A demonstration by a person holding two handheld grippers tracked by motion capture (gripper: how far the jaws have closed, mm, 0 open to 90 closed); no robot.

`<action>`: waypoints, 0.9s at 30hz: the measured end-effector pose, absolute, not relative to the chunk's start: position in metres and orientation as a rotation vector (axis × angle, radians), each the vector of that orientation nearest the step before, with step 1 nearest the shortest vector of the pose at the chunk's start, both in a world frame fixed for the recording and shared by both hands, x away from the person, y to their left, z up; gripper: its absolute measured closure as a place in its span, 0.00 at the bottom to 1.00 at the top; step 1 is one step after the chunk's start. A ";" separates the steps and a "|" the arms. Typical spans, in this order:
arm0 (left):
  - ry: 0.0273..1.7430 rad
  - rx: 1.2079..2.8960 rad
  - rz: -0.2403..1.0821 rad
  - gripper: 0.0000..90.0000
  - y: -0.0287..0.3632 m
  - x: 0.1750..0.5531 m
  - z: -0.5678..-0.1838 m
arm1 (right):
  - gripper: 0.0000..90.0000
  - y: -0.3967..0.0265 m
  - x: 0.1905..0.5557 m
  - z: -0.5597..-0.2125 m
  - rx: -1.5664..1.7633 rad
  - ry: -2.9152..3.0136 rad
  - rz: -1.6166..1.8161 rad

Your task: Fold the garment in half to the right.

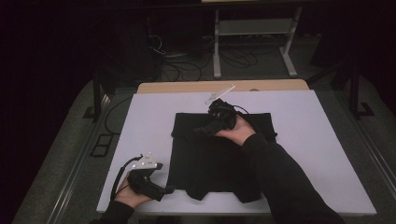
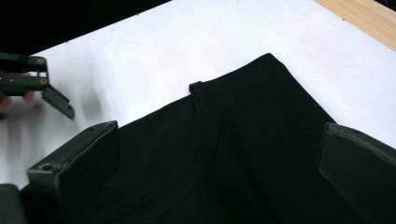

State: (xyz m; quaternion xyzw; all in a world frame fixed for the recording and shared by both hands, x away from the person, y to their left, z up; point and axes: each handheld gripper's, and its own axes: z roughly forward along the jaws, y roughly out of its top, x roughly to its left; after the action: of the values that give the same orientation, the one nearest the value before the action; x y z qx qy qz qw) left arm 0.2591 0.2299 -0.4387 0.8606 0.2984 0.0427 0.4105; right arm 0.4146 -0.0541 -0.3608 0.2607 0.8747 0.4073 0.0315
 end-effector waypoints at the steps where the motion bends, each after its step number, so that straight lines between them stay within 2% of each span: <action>1: 0.752 2.170 0.106 0.00 0.230 0.259 -0.439 | 0.00 -0.052 0.417 -0.362 0.801 2.695 1.253; 23: 0.733 2.234 0.059 0.00 0.222 0.261 -0.448 | 0.00 -0.009 0.452 -0.362 0.758 2.711 1.210; 27: 0.735 2.227 0.070 0.05 0.221 0.259 -0.449 | 0.00 -0.001 0.457 -0.364 0.765 2.710 1.212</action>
State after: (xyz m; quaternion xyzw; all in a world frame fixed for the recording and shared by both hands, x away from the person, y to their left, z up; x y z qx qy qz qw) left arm 0.2593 0.2214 -0.4486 0.8752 0.2887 0.0276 0.3873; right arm 0.4568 -0.0015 -0.3636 0.2495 0.8833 0.3952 0.0380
